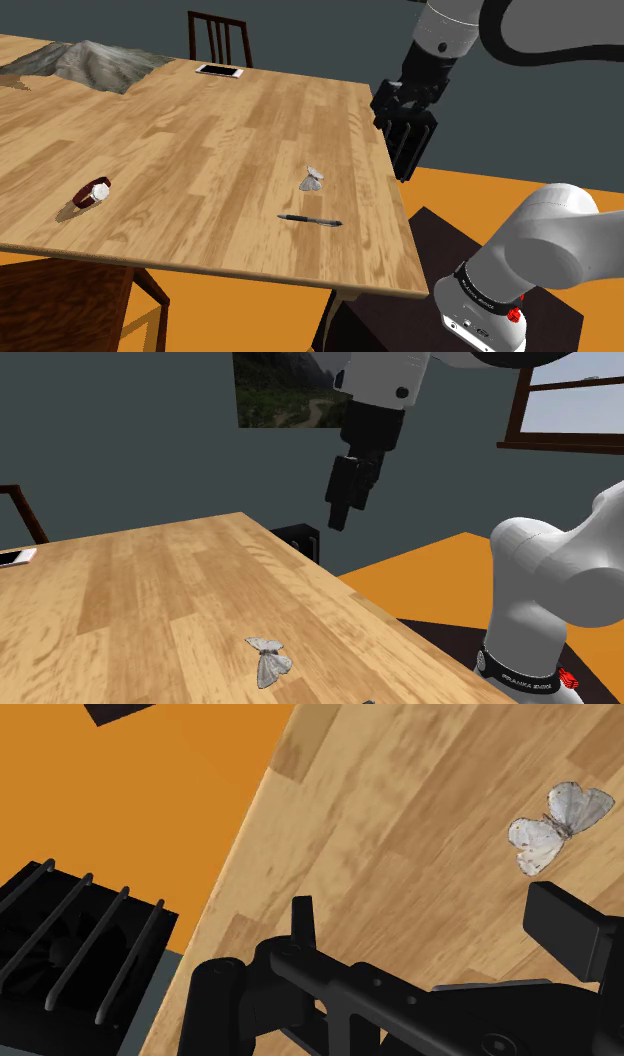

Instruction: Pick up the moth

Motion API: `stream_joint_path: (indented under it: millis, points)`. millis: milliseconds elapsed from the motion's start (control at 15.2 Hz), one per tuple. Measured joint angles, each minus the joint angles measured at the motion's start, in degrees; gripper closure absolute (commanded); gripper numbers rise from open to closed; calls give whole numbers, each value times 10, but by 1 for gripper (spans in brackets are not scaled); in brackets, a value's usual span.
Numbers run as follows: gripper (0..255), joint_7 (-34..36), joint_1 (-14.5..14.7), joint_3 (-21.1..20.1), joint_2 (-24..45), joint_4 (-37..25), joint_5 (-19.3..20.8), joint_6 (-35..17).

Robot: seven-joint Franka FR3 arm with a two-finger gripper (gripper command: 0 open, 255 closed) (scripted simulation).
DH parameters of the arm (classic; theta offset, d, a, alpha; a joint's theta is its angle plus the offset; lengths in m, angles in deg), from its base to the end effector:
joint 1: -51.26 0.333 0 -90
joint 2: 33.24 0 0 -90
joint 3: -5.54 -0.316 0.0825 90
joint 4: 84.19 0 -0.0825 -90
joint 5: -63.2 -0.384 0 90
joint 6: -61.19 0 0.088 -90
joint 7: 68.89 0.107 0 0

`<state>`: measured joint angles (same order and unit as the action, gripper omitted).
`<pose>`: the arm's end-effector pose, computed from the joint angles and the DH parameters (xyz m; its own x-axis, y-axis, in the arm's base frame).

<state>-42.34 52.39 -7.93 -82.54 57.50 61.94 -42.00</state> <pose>0.2987 0.0980 0.5710 0.9397 -0.2592 0.2230 -0.2790 -0.9583 0.0618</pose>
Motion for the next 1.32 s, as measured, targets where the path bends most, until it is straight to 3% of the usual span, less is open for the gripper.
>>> stream_joint_path:
  millis: [528,792,990,1320]
  points:
    - [0,159,-16,-135,68,38,-25,-147]
    - [0,252,-46,-218,127,31,-15,-218]
    - [0,323,-86,-281,179,9,11,-260]
    - [0,362,-105,-318,206,24,26,-303]
